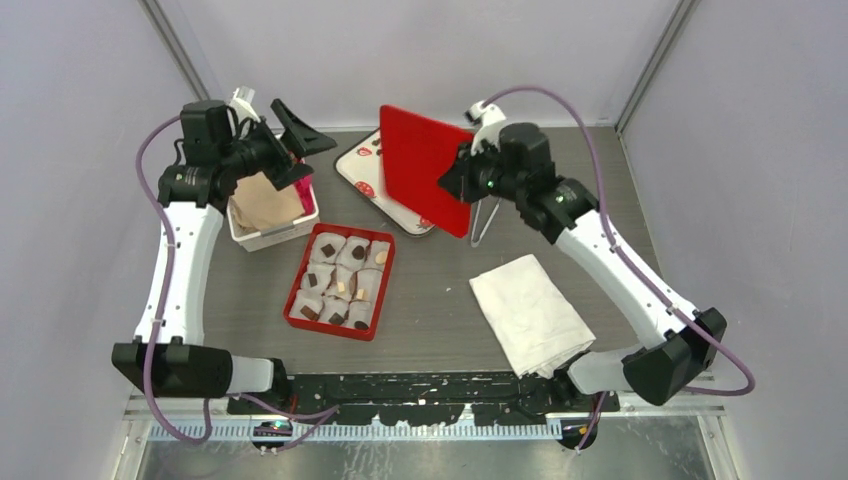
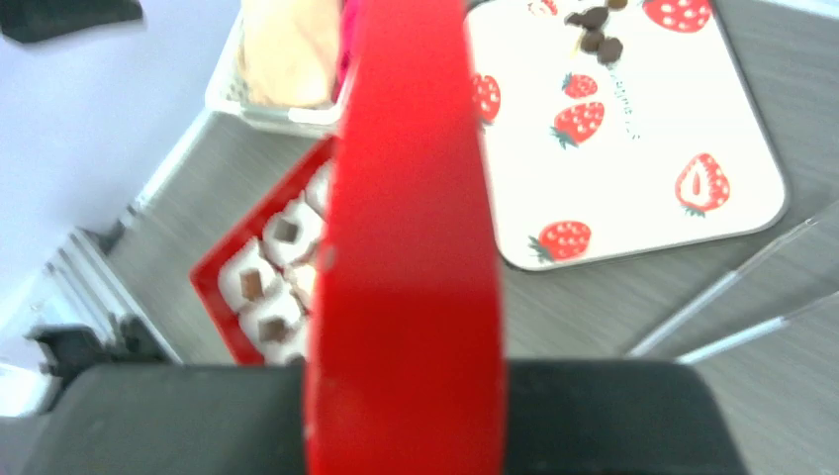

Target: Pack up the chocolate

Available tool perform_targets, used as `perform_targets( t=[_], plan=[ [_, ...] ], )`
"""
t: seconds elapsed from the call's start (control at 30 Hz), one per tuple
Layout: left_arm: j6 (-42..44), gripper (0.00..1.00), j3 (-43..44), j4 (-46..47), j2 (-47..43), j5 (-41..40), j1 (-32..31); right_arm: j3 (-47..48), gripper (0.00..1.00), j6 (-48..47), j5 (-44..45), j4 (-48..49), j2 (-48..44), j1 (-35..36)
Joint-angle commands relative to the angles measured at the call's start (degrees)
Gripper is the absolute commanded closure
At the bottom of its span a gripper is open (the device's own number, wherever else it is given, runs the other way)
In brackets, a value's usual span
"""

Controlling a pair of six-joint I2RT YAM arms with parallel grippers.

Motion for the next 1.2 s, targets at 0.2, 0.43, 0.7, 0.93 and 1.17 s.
perform_targets(
  t=[0.2,0.43,0.7,0.93,1.17],
  plan=[
    [15.0,0.01,-9.1,2.9,-8.0,16.5,0.8,6.1,0.99,27.2,-43.6,7.6,8.4,-11.9],
    [16.3,0.01,-12.3,0.9,-10.2,15.2,4.2,4.9,0.99,33.1,-49.3,11.1,11.4,-11.9],
    [19.5,0.02,-12.9,-2.7,-11.6,14.8,6.0,6.1,0.99,35.3,-53.8,13.3,13.9,-11.9],
    [17.3,0.03,-16.3,0.3,-10.6,23.7,8.7,6.5,0.99,37.2,-59.1,15.3,15.5,-11.9],
    [1.4,0.06,-26.8,20.2,-11.3,33.0,9.7,6.4,0.99,37.3,-61.0,16.0,17.5,-11.3]
  ],
)
